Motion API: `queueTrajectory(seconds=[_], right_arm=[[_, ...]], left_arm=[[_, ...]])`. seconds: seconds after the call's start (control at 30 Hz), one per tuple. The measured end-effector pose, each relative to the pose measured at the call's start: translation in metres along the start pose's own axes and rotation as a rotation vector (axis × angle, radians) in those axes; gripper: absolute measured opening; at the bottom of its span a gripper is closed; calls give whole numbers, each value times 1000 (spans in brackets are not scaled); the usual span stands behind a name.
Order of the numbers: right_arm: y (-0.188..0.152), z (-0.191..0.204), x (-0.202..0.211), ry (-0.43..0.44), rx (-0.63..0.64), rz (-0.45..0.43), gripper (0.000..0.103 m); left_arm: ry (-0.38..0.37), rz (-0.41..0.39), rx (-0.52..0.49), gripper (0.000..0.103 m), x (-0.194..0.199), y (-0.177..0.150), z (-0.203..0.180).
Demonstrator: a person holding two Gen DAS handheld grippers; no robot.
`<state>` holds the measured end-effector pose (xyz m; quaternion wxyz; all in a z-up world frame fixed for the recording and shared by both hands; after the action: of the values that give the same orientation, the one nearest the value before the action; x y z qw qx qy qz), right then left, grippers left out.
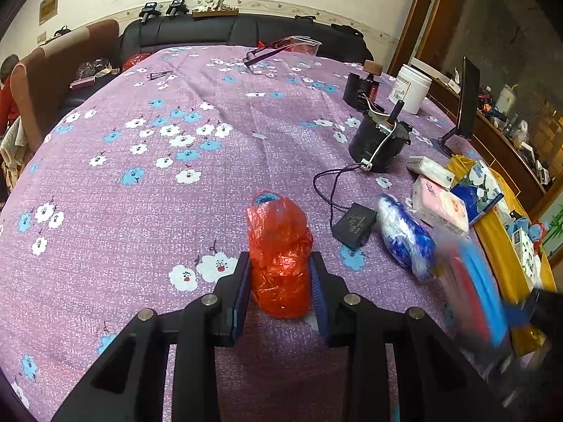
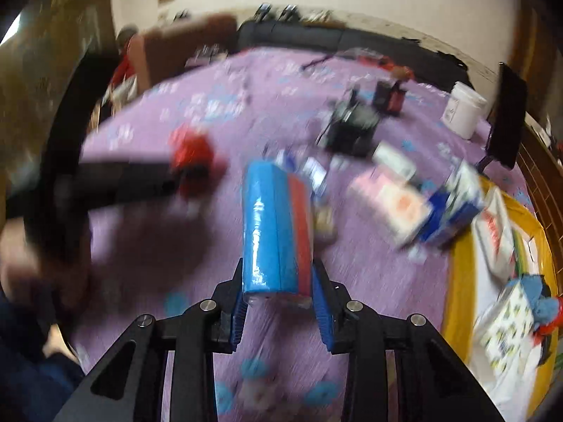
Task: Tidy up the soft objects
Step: 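Grasp the blue-red pack with right tool while left tool holds red bag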
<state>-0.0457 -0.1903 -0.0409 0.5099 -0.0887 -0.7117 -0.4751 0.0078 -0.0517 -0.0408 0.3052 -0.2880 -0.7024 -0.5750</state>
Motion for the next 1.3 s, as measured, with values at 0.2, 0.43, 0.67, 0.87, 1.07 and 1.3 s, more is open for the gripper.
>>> queueTrajectory(seconds=[0.2,0.43,0.67,0.87,1.07,1.3], right_arm=[[1,7,21,104,46,-71,65],[12,-6,11,214,-27,-62,73],[9,16,-12,217,33,0,72],[10,18,-9,185,44,-36,41],[25,-8,15,165,-84,-158,41],[25,-29,30,158,-180,-219,41]], left_arm=[[11,1,1,31,0,0,0],[9,11,-6,31,-2,-1,0],[32,16,-14,31,-4,-2,0],[77,5,-30,30,-2,-1,0],[200,-94,-86,30,16,4,-5],[333,-235,-174,30,43,8,-18]])
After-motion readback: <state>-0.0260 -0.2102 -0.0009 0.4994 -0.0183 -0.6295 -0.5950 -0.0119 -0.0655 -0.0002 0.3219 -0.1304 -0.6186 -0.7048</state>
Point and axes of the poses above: each gripper's, at about its wrist camera, not at the fingertips, and x roughly against the way its jaws point, z to its left, y to its top, the point moved 8 cm from there along -x, roughly the way its jaws point, and after that the axes turned 2 degrees about y, right-handed, at the moved point
